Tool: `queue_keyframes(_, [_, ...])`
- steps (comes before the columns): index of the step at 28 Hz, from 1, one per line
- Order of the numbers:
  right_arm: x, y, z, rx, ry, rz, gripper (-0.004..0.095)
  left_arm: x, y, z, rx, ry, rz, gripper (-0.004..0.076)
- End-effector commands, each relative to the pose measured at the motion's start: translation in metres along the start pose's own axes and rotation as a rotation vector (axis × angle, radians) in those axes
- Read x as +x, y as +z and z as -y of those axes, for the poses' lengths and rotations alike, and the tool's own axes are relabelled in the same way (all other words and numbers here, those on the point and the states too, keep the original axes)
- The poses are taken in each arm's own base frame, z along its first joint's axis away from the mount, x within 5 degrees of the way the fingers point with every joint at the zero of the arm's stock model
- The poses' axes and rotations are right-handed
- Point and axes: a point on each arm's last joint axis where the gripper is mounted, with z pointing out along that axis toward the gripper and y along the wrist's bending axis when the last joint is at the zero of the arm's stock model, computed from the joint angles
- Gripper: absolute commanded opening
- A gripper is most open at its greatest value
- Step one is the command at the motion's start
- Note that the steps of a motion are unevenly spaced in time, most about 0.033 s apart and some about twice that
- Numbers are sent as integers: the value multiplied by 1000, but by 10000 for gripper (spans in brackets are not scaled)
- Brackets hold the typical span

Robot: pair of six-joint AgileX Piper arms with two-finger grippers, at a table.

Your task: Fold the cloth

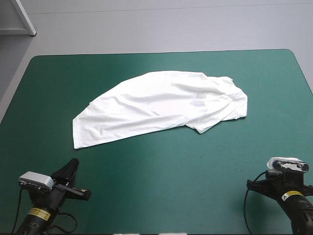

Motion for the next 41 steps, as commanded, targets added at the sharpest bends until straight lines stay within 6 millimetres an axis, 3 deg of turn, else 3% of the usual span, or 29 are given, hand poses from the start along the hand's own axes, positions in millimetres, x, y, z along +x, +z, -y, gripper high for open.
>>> queue_keyframes(1, [-12,-3,0,5,5,74,-18,-17,-1,1,2,-20,84,-10])
queue_keyframes(14, [-13,-5,0,4,10,52,14,-13,0,1,4,-26,32,3])
queue_keyframes(15, [-14,-6,0,3,20,48,53,-13,0,1,5,-40,32,20])
queue_keyframes(17, [-19,-11,0,1,21,33,233,-14,0,1,8,-65,35,104])
queue_keyframes(19, [-26,-17,0,-1,20,24,495,-17,-1,2,10,-70,34,244])
queue_keyframes(22, [-37,-27,-2,-9,26,18,778,-24,-3,3,14,-61,30,453])
queue_keyframes(24, [-46,-36,-3,-21,32,15,818,-32,-4,3,17,-74,17,497])
queue_keyframes(28, [-64,-54,-4,-31,15,35,781,-53,2,3,-13,-162,-90,426])
queue_keyframes(33, [-96,-70,-5,-32,-4,105,768,-82,28,-10,-184,-140,-284,424])
queue_keyframes(36, [-115,-68,-6,-40,-20,84,768,-95,51,-18,-266,-118,-389,424])
queue_keyframes(39, [-135,-60,-9,-79,-4,56,768,-97,93,-22,-261,-127,-479,424])
queue_keyframes(40, [-143,-56,-9,-83,-3,40,768,-88,117,-25,-261,-127,-514,424])
queue_keyframes(41, [-146,-54,-9,-84,-3,31,768,-81,128,-28,-269,-143,-533,424])
